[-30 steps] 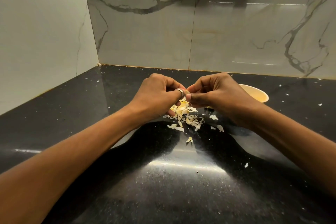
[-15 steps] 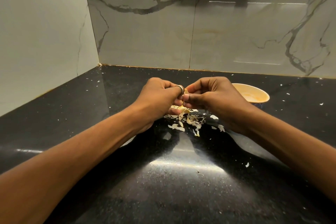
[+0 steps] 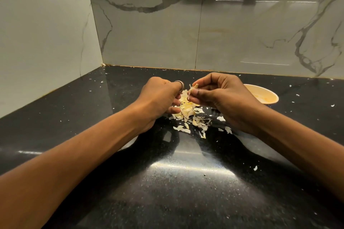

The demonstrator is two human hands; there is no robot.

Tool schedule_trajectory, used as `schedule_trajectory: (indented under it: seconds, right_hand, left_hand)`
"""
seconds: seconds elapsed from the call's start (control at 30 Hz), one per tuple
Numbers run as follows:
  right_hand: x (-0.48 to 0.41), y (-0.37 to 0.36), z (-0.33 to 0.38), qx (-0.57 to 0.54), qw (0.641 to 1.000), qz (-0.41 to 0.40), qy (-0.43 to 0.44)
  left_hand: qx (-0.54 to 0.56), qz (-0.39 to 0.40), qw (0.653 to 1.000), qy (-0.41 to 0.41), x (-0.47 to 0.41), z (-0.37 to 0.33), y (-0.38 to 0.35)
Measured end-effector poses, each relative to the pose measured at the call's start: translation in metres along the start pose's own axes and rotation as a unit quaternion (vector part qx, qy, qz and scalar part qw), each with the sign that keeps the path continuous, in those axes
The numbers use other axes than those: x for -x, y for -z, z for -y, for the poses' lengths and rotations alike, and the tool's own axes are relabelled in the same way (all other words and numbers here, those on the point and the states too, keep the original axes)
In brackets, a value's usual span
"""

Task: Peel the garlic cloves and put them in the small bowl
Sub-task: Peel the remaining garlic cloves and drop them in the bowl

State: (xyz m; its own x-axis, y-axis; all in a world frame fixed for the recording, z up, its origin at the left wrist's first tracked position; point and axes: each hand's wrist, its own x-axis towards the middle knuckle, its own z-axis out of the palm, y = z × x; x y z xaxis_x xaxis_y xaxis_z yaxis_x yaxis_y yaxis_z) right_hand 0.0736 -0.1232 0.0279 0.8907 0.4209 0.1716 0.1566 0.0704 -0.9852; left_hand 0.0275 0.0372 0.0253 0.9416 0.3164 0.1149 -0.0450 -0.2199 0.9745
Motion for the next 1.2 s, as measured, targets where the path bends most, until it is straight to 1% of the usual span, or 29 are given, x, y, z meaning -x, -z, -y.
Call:
schedule_trajectory:
  seconds: [0.1, 0.17, 0.3, 0.4, 0.5, 0.73, 0.83, 1.2]
  right_hand:
    - [0.001, 0.003, 0.006, -0.01, 1.0, -0.009, 0.001]
    - [0.002, 0.004, 0.009, 0.0, 1.0, -0.006, -0.002]
    - [0.002, 0.004, 0.008, 0.03, 0.999, 0.015, -0.014]
    - [0.002, 0.003, 0.006, 0.055, 0.998, 0.02, -0.013]
    - [0.002, 0.004, 0.005, 0.072, 0.997, 0.022, -0.001]
    - [0.005, 0.003, 0.006, 0.138, 0.989, 0.031, 0.039]
    - [0.005, 0.003, 0.005, 0.155, 0.986, 0.034, 0.05]
    - [0.004, 0.004, 0.003, 0.142, 0.986, 0.009, 0.081]
  left_hand:
    - [-0.006, -0.011, 1.0, 0.009, -0.002, 0.001, 0.002]
    - [-0.032, -0.014, 0.999, 0.002, -0.003, 0.002, 0.002]
    - [-0.11, -0.023, 0.991, -0.075, -0.002, 0.005, 0.003]
    - [-0.085, -0.002, 0.99, -0.112, -0.001, 0.004, 0.003]
    - [-0.058, 0.028, 0.992, -0.113, 0.001, 0.003, 0.002]
    - [-0.085, 0.03, 0.985, -0.146, -0.001, 0.006, 0.004]
    - [-0.096, 0.041, 0.984, -0.147, -0.001, 0.007, 0.004]
    - [-0.135, 0.056, 0.983, -0.11, -0.008, 0.01, 0.004]
